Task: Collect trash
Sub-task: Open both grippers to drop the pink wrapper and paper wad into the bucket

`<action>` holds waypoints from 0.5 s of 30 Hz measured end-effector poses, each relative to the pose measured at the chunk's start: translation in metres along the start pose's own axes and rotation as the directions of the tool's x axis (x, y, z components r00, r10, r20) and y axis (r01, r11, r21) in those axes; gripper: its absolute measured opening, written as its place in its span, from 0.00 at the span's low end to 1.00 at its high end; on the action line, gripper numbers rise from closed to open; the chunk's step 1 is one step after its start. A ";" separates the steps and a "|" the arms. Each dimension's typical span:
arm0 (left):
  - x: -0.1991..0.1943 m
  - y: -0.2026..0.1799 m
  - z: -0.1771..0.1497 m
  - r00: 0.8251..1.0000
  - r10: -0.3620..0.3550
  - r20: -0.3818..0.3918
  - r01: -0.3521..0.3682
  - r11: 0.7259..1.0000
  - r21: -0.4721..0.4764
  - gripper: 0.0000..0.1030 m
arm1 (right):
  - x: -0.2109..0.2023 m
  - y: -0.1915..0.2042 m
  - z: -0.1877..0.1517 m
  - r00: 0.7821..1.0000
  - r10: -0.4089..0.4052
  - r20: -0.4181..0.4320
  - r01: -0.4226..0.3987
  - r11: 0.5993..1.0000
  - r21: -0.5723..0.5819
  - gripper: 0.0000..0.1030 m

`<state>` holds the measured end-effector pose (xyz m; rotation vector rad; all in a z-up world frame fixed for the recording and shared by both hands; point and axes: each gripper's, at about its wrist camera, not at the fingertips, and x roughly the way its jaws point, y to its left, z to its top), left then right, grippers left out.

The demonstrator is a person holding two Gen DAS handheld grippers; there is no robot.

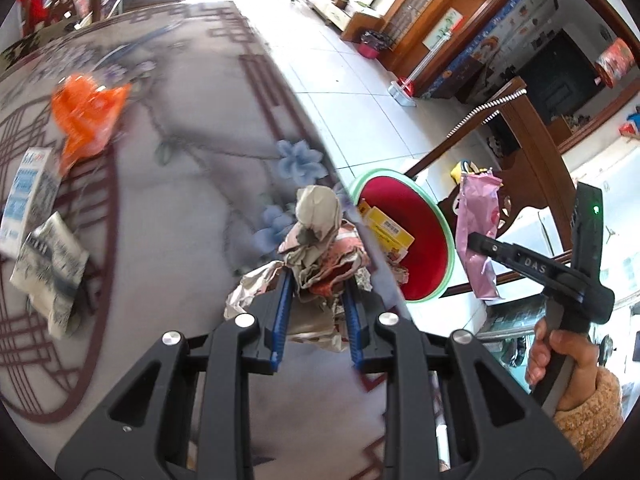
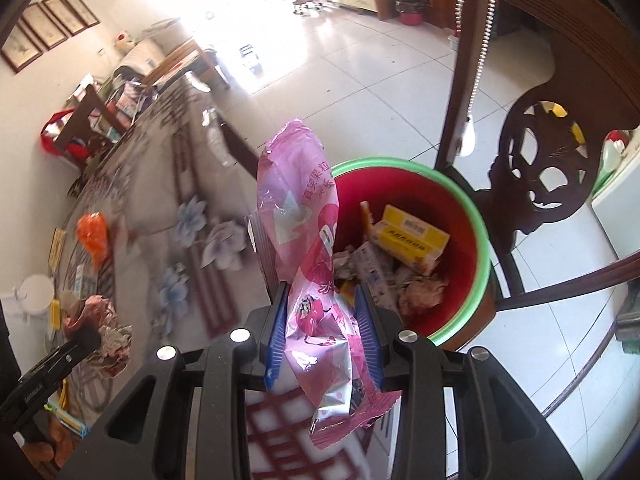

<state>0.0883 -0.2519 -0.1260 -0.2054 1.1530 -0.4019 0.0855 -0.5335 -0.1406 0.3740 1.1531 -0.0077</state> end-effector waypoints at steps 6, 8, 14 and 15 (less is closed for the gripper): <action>0.023 -0.041 0.023 0.999 -0.038 -0.019 0.040 0.994 0.098 0.23 | 0.001 -0.025 0.009 0.999 -0.018 0.031 0.016 0.998 0.056 0.63; 0.033 -0.056 0.031 0.998 -0.051 -0.029 0.055 0.990 0.132 0.23 | 0.002 -0.031 0.009 1.000 -0.020 0.023 0.018 0.998 0.065 0.63; 0.065 -0.107 0.048 0.995 -0.088 -0.055 0.100 0.961 0.258 0.23 | -0.002 -0.053 0.006 0.999 -0.027 0.021 0.025 0.992 0.120 0.64; 0.069 -0.112 0.049 0.994 -0.086 -0.060 0.099 0.957 0.273 0.23 | -0.004 -0.057 0.005 0.999 -0.034 0.021 0.031 0.992 0.126 0.64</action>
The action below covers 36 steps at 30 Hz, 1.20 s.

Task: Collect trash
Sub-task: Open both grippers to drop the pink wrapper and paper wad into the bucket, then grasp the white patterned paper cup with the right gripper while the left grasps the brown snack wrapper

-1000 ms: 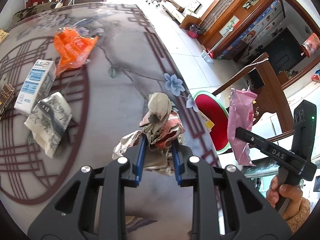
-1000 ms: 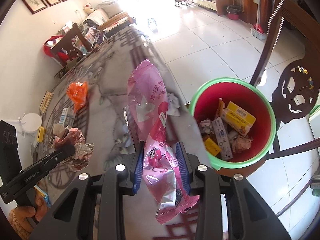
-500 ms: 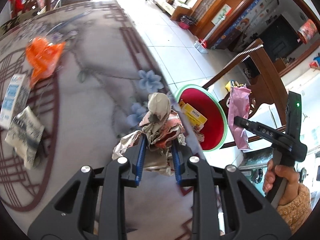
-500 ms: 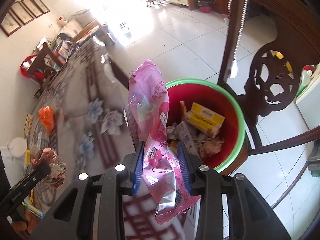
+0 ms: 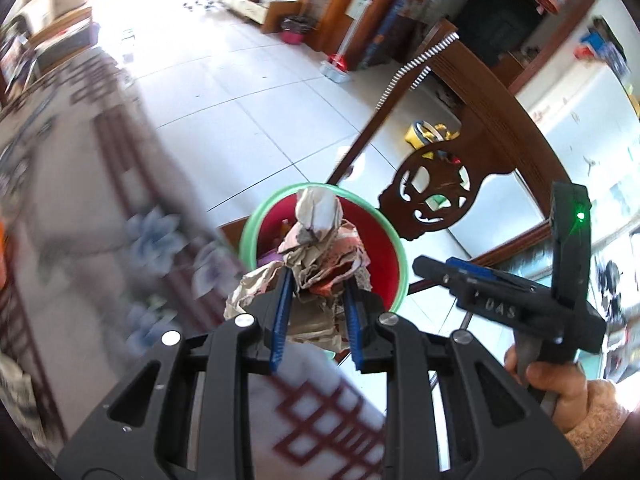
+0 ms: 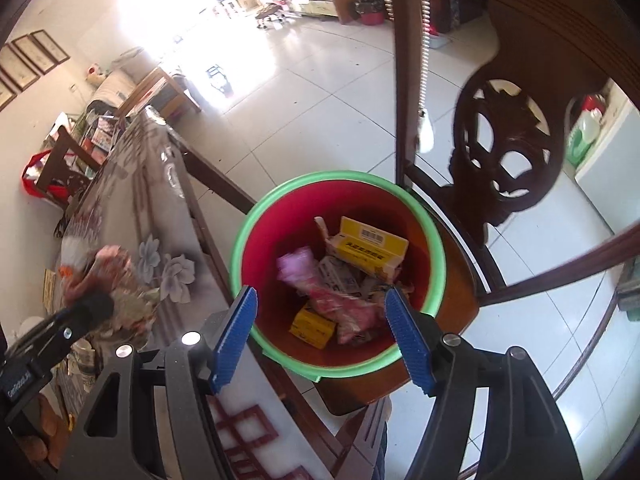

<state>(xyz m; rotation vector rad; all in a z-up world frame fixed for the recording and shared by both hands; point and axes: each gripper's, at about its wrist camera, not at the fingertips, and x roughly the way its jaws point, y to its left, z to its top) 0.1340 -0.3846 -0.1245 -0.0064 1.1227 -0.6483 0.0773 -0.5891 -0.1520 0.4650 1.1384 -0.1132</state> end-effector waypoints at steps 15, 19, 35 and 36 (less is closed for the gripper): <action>0.010 -0.008 0.004 1.000 -0.014 0.000 0.014 1.000 0.003 0.50 | -0.021 -0.002 -0.010 0.997 -0.074 0.030 0.074 0.997 -0.012 0.66; -0.014 0.010 -0.011 0.999 0.003 0.032 -0.001 0.999 -0.052 0.53 | -0.030 0.018 -0.014 0.995 -0.080 0.055 0.083 0.995 -0.060 0.66; -0.107 0.119 -0.113 0.992 0.104 0.065 -0.079 0.949 -0.304 0.53 | -0.042 0.132 -0.064 0.994 -0.053 0.091 0.077 0.956 -0.282 0.68; -0.113 0.124 -0.119 0.992 0.110 0.068 -0.084 0.946 -0.313 0.53 | -0.042 0.139 -0.068 0.995 -0.049 0.088 0.073 0.954 -0.291 0.69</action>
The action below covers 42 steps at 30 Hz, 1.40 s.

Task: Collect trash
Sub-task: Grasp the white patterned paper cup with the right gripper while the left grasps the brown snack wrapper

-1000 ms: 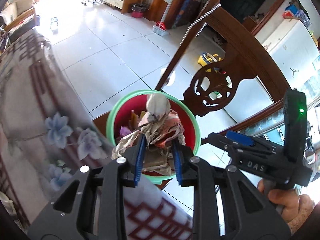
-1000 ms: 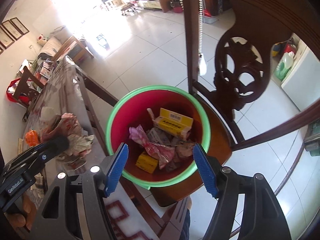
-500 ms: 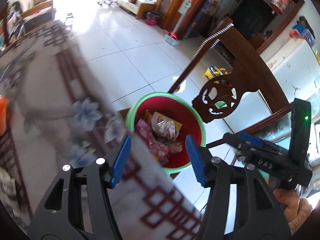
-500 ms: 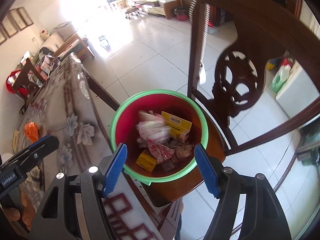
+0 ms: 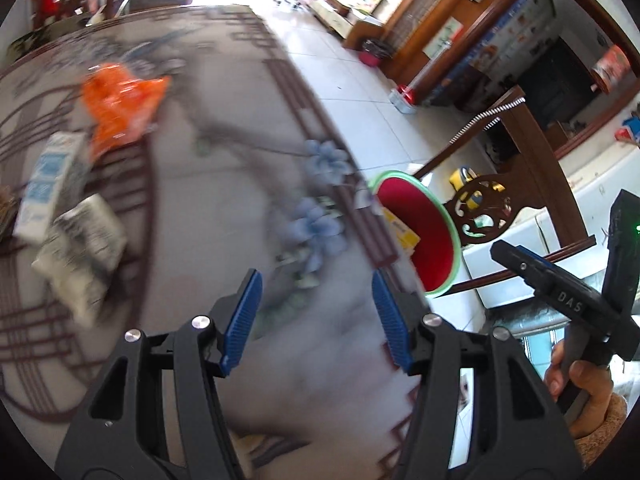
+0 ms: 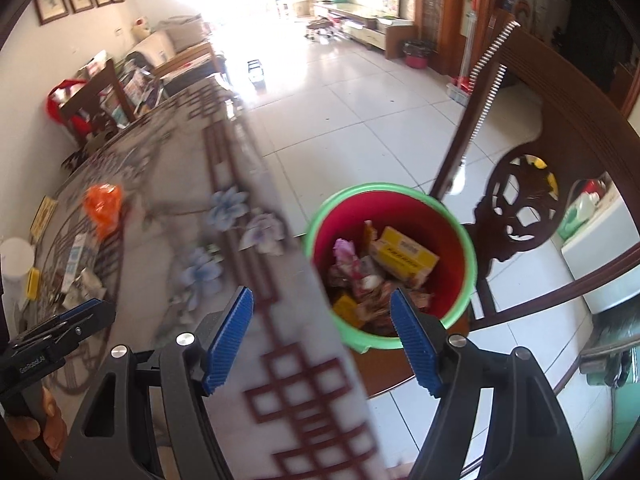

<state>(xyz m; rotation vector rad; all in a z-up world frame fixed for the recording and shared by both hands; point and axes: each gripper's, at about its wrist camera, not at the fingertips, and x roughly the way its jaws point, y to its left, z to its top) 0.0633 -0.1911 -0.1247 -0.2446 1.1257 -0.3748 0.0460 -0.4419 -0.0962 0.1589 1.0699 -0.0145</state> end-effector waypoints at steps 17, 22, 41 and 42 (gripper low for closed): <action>-0.084 0.161 -0.049 0.988 0.144 0.057 -0.124 0.955 -0.268 0.56 | 0.031 0.174 -0.030 0.986 0.115 -0.119 -0.139 0.966 -0.217 0.76; -0.099 0.201 -0.052 0.982 0.173 0.070 -0.141 0.934 -0.328 0.58 | 0.055 0.240 -0.033 0.971 0.158 -0.179 -0.211 0.917 -0.337 0.79; -0.088 0.286 0.002 0.958 0.261 0.117 -0.196 0.896 -0.398 0.62 | 0.157 0.330 -0.013 0.887 0.240 -0.395 -0.331 0.926 -0.180 0.75; -0.085 0.287 0.005 0.957 0.267 0.114 -0.205 0.899 -0.388 0.62 | 0.155 0.332 -0.014 0.892 0.242 -0.381 -0.336 0.920 -0.201 0.74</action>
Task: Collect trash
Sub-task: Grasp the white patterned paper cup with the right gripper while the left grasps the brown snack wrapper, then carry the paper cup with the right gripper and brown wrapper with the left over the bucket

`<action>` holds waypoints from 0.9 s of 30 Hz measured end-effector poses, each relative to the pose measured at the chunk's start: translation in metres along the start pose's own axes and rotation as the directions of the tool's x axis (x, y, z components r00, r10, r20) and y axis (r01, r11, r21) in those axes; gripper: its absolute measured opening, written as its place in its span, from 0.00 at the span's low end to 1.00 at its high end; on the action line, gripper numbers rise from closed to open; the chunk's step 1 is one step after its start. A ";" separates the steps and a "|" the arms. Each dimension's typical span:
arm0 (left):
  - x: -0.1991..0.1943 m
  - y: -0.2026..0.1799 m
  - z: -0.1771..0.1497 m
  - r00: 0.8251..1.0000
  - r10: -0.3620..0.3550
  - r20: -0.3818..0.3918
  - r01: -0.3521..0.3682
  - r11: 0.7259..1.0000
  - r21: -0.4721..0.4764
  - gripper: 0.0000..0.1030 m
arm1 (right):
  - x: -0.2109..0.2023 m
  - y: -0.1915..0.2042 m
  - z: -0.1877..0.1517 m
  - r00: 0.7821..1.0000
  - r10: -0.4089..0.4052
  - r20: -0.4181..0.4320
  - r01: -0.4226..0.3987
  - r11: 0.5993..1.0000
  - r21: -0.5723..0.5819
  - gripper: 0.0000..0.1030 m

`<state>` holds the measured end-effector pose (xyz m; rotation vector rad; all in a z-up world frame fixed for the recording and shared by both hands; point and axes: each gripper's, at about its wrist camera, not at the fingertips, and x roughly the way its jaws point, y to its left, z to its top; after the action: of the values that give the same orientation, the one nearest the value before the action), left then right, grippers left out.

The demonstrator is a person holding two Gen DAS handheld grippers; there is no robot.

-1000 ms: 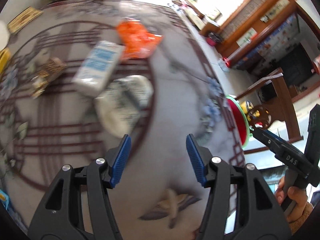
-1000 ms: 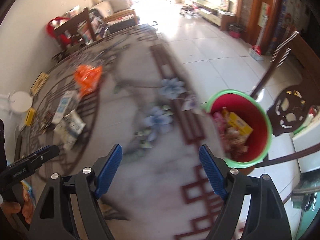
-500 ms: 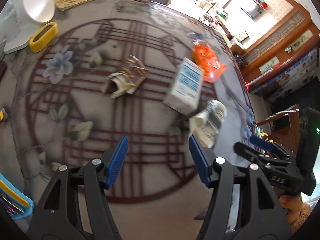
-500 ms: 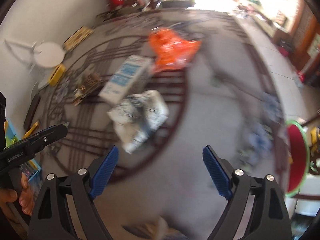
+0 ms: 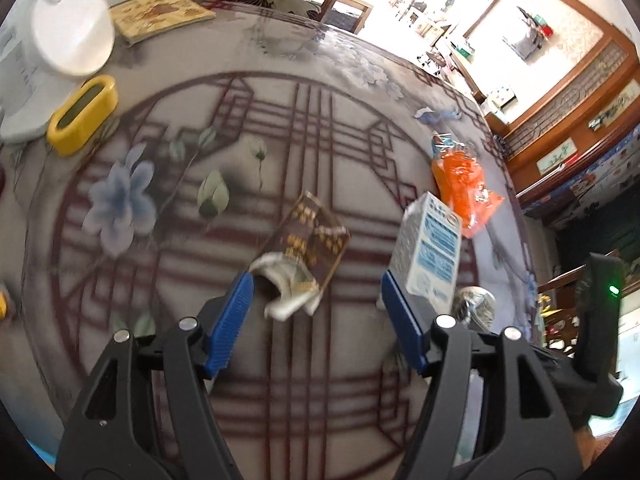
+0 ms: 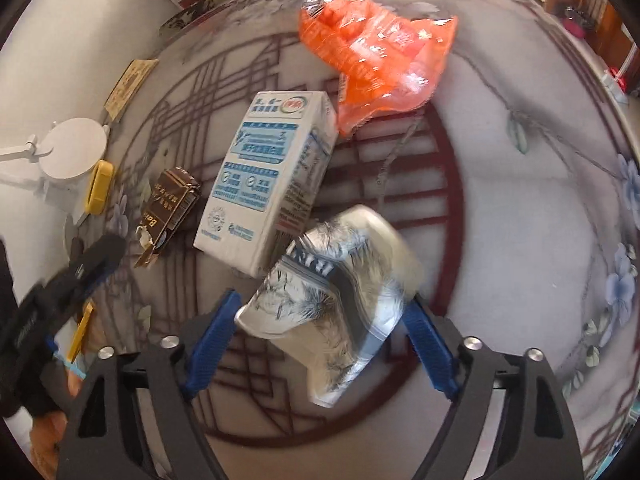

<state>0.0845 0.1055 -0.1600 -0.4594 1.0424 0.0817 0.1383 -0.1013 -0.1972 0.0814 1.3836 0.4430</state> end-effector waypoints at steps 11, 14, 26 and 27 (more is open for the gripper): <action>0.033 -0.007 0.013 0.998 0.066 -0.019 -0.065 0.996 0.054 0.50 | -0.026 -0.002 -0.014 1.000 -0.006 0.030 0.009 0.995 -0.099 0.71; 0.036 -0.006 0.008 0.997 0.066 -0.046 -0.063 0.996 0.057 0.31 | -0.034 0.000 -0.022 0.998 -0.042 0.049 0.049 0.987 -0.152 0.71; -0.004 -0.016 -0.019 1.000 -0.004 -0.016 0.004 0.999 0.038 0.17 | -0.055 0.003 -0.043 0.993 -0.065 0.096 0.082 0.980 -0.180 0.71; -0.008 -0.018 -0.022 1.000 -0.008 -0.013 0.009 0.999 0.038 0.17 | -0.059 0.001 -0.043 0.993 -0.065 0.100 0.082 0.981 -0.178 0.71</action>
<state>0.0679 0.0819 -0.1565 -0.4300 1.0527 0.0514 0.0893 -0.1293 -0.1508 -0.0972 1.2440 0.4958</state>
